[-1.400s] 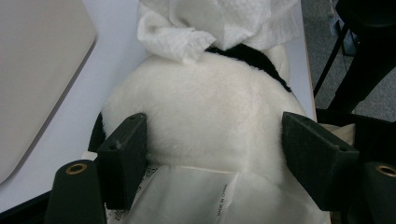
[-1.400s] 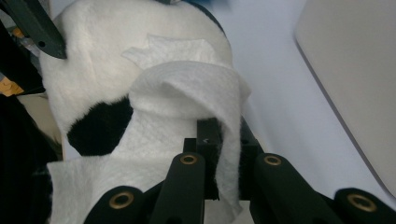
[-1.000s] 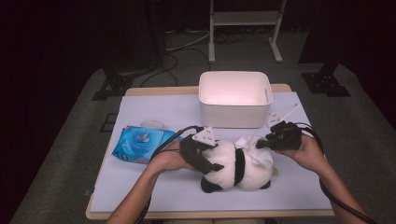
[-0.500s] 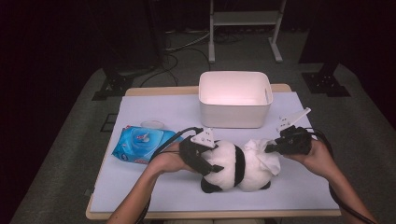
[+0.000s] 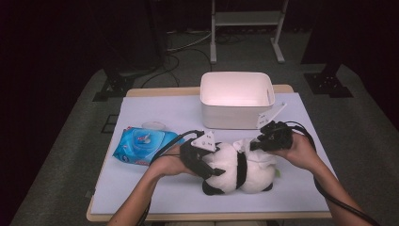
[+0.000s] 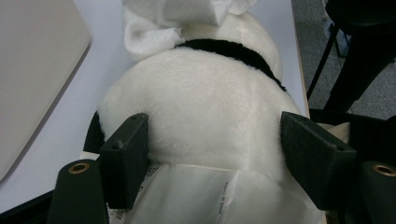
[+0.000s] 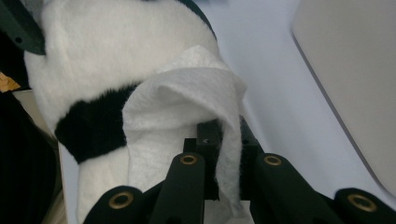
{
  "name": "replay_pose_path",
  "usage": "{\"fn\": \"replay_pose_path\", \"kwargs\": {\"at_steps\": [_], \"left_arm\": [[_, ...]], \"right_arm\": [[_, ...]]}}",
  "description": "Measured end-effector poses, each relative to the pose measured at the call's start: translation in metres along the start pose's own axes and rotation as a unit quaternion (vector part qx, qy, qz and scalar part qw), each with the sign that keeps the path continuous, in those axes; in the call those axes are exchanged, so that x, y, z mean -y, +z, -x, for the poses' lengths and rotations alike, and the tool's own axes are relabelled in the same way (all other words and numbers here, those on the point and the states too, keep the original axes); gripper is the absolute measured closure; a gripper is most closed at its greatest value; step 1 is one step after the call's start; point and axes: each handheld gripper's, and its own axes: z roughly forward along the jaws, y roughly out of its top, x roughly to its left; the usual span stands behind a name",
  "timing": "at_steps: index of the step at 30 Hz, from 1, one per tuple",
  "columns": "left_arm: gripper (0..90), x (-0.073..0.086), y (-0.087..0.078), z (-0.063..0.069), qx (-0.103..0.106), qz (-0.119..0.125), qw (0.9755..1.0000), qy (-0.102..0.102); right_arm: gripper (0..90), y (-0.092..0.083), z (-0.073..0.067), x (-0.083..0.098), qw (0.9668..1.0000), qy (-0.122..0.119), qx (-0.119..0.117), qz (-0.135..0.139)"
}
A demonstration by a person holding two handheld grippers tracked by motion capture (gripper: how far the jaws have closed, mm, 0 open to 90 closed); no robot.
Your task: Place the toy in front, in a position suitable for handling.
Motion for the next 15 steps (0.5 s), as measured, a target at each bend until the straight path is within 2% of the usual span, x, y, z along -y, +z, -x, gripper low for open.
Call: {"fn": "replay_pose_path", "kwargs": {"at_steps": [4,7,15], "left_arm": [[27.1,0.001,-0.001,0.0,0.0,0.002,1.0,0.001],[27.2,0.002,0.0,-0.001,0.0,0.005,1.0,-0.006],[27.8,0.004,-0.001,-0.004,-0.003,0.003,0.9999,-0.016]], "right_arm": [[84.9,0.009,0.001,-0.009,0.9999,-0.004,-0.002,-0.011],[84.9,0.009,0.005,-0.008,0.9999,-0.001,-0.001,-0.011],[84.9,-0.005,0.013,0.011,0.9996,0.023,0.014,0.0]]}}
